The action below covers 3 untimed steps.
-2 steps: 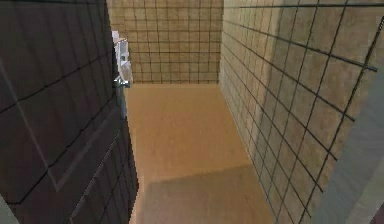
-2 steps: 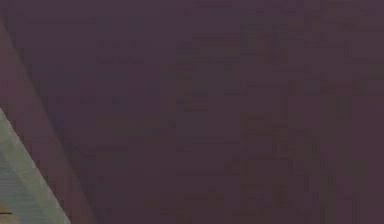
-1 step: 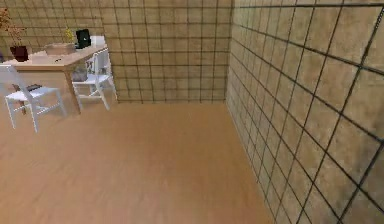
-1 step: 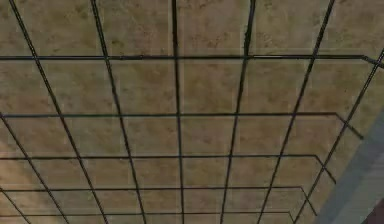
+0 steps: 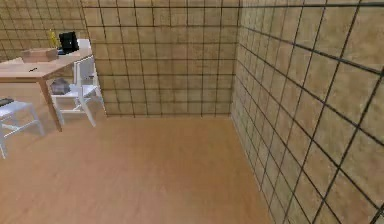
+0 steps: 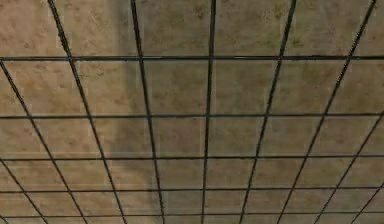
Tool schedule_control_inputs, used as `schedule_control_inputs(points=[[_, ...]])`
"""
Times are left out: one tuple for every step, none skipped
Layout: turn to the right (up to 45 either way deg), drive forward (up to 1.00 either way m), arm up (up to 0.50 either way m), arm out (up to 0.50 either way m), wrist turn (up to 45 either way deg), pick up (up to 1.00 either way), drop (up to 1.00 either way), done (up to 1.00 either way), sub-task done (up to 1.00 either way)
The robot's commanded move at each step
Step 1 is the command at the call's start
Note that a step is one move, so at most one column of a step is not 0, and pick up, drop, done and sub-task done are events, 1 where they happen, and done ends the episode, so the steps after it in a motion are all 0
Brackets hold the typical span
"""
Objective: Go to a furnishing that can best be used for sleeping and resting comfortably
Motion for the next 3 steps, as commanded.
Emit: schedule_control_inputs(points=[[-45.0,0.0,0.0,0.0,0.0,0.0,0.0,0.0,0.0],[-18.0,0.0,0.0,0.0,0.0,0.0,0.0,0.0,0.0],[0.0,0.85,0.0,0.0,0.0,0.0,0.0,0.0,0.0]])
